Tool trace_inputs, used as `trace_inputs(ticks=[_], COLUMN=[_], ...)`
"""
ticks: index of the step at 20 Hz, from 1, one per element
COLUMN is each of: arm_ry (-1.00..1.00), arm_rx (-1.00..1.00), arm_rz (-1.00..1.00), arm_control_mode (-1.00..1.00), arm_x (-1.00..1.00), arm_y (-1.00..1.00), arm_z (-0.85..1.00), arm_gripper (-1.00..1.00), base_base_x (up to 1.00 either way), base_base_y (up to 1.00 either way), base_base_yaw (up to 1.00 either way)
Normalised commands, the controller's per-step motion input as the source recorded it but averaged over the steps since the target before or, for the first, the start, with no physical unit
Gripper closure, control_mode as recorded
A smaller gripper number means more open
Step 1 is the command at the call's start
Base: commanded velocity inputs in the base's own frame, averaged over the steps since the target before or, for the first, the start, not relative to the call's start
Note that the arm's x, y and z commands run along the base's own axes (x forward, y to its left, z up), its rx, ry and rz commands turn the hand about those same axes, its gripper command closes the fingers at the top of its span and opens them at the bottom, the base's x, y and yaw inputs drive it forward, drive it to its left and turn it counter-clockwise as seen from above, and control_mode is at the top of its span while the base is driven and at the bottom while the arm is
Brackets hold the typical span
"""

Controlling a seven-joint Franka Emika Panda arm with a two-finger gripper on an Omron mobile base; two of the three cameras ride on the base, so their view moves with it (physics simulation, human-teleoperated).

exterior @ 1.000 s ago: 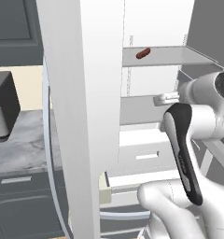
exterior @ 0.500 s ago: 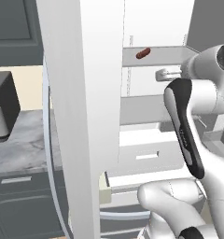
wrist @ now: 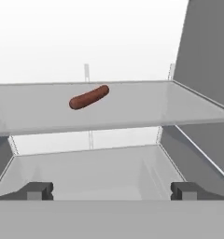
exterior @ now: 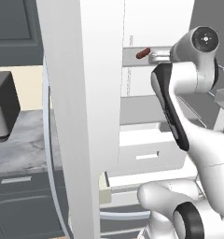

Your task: Retrieve the sausage and cheese from the fridge and place them on the cutting board on the counter.

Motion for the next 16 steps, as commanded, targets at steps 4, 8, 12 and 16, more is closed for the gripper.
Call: trace_inputs(ticks=[4, 8, 12, 16], arm_ry=[-0.07, 0.04, 0.12, 0.06], arm_rx=[0.07, 0.10, 0.04, 0.00], arm_rz=[-0.05, -0.06, -0.05, 0.00], arm_control_mode=[-1.00, -1.00, -1.00, -1.00], arm_x=[0.59, 0.73, 0.67, 0.66], arm_y=[0.00, 0.00, -0.01, 0.00], arm_z=[0.05, 0.16, 0.11, -0.09], arm_gripper=[-1.00, -1.00, -1.00, -1.00], base_base_x=[0.00, 0.00, 0.00, 0.00], base_base_y=[0.00, 0.00, 0.00, 0.00], base_base_yaw=[0.00, 0.00, 0.00, 0.00])
